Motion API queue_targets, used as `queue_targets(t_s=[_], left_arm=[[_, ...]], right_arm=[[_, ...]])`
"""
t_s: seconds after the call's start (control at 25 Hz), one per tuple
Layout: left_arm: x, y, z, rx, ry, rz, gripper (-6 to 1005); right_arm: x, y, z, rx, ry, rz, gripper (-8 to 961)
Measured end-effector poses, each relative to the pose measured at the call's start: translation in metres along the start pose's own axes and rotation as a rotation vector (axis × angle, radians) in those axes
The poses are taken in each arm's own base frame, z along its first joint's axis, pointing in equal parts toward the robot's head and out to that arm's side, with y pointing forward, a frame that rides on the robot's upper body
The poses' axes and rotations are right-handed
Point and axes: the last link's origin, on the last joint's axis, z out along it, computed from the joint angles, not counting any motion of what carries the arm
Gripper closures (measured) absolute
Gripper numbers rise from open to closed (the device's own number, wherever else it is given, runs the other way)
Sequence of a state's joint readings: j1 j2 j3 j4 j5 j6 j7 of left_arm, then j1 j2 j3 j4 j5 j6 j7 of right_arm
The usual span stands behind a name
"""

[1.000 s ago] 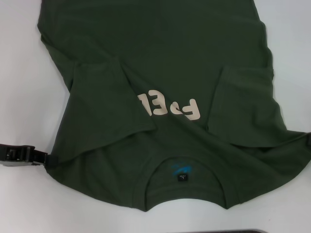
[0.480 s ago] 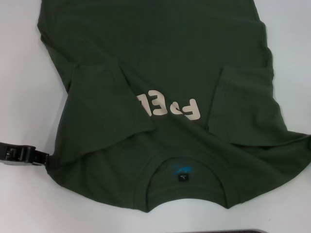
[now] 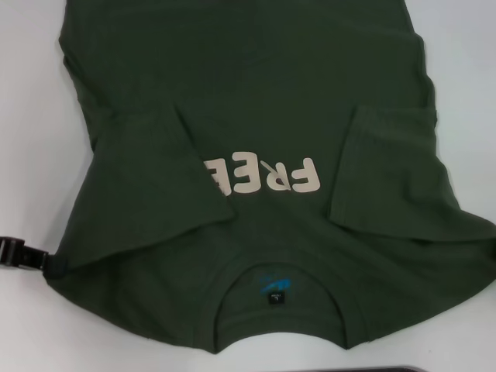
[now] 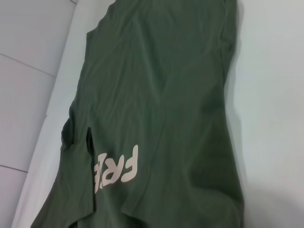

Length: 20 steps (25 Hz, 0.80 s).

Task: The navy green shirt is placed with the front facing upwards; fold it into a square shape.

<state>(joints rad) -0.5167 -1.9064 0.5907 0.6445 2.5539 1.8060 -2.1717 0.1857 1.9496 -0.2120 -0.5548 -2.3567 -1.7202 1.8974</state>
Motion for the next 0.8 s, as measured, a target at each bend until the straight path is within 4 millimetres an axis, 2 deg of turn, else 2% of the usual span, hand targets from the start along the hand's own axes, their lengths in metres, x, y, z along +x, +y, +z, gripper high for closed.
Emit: queue_targets(t_s=[0.36,0.8], left_arm=[[-0.014,-0.004,-0.005,0.003,-0.039,-0.018,979],[-0.02,-0.009,-0.014,0.024,-0.049,-0.034,978]], right_arm=[[0.019,-0.003,-0.003,0.005,0.001,0.024,951],[0.042,-0.008,-0.027,0.029,-0.068,0.079,950]])
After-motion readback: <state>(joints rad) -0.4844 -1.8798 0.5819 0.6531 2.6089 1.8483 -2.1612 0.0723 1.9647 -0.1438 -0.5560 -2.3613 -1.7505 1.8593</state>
